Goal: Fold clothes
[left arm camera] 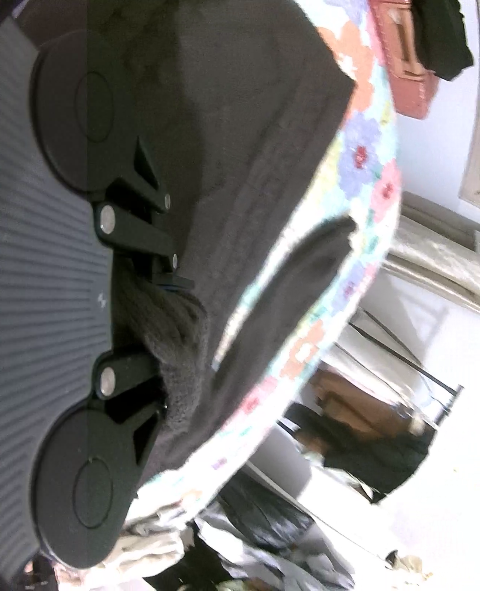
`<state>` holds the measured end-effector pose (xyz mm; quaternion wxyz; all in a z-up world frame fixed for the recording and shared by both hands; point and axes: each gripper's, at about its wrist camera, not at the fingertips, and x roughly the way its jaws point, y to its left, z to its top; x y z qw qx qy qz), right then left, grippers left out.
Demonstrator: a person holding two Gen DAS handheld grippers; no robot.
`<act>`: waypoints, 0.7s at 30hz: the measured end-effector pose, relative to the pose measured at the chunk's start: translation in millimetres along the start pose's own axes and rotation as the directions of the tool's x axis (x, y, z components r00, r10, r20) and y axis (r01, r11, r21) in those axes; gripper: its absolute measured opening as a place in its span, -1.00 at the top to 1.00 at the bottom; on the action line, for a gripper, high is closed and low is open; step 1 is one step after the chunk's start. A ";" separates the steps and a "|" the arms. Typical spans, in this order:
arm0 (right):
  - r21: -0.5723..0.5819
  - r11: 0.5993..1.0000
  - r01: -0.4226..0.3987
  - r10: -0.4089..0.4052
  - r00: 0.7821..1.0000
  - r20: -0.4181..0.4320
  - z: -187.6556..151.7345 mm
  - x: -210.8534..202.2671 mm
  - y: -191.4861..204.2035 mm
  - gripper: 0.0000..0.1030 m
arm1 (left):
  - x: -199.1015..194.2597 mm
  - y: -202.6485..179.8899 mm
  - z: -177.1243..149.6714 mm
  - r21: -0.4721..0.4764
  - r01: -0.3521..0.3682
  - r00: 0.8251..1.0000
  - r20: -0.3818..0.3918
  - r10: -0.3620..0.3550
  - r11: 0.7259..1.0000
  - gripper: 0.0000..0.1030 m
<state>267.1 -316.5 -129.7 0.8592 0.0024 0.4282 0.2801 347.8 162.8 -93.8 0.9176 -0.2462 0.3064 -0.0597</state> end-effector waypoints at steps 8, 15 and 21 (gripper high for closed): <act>0.204 0.977 0.068 -0.063 0.998 -0.032 28.6 23.6 -63.4 0.79 | 8.9 13.8 0.9 -0.041 0.004 0.999 -0.053 -0.006 0.999 0.81; 0.156 0.984 0.090 -0.074 0.992 -0.106 23.4 44.0 -52.0 0.78 | -20.4 1.9 19.0 -0.020 0.131 0.990 0.050 -0.129 0.991 0.81; 0.085 0.992 0.095 -0.082 0.987 -0.137 24.3 57.4 -46.4 0.77 | 0.9 -8.9 37.4 0.005 0.120 0.993 0.016 -0.120 0.993 0.81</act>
